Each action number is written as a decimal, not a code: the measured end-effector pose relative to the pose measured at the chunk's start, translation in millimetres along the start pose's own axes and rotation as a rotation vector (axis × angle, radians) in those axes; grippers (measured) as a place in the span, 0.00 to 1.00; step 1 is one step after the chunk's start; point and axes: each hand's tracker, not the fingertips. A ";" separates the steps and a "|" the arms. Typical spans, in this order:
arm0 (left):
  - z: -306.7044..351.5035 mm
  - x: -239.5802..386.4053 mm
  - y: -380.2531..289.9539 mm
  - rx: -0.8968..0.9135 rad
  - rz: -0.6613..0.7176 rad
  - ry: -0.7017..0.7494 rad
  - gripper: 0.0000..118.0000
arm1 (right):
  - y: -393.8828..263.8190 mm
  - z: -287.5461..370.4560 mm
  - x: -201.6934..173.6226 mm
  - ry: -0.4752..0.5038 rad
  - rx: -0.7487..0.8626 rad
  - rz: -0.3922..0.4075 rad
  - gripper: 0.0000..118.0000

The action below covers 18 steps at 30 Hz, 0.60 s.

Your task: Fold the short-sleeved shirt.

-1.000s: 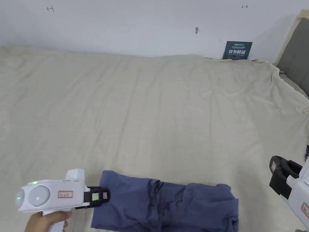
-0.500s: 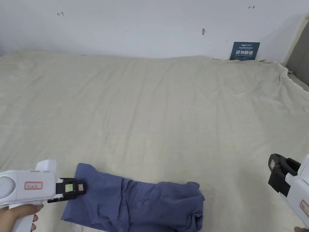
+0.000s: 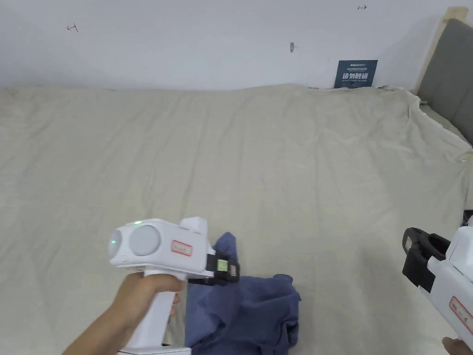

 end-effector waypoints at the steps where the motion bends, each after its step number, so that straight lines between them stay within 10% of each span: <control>1: -14.7 9.4 -0.9 -0.020 -0.010 -0.004 0.03 | -0.4 0.8 1.5 -0.001 0.000 -0.002 0.00; 14: -146.0 30.9 -33.6 -0.152 0.014 0.121 0.05 | -11.7 10.6 23.7 -0.053 -0.022 -0.017 0.00; 18: -139.7 33.4 -36.5 -0.112 0.014 0.092 0.25 | -12.2 12.3 25.3 -0.060 -0.024 -0.021 0.00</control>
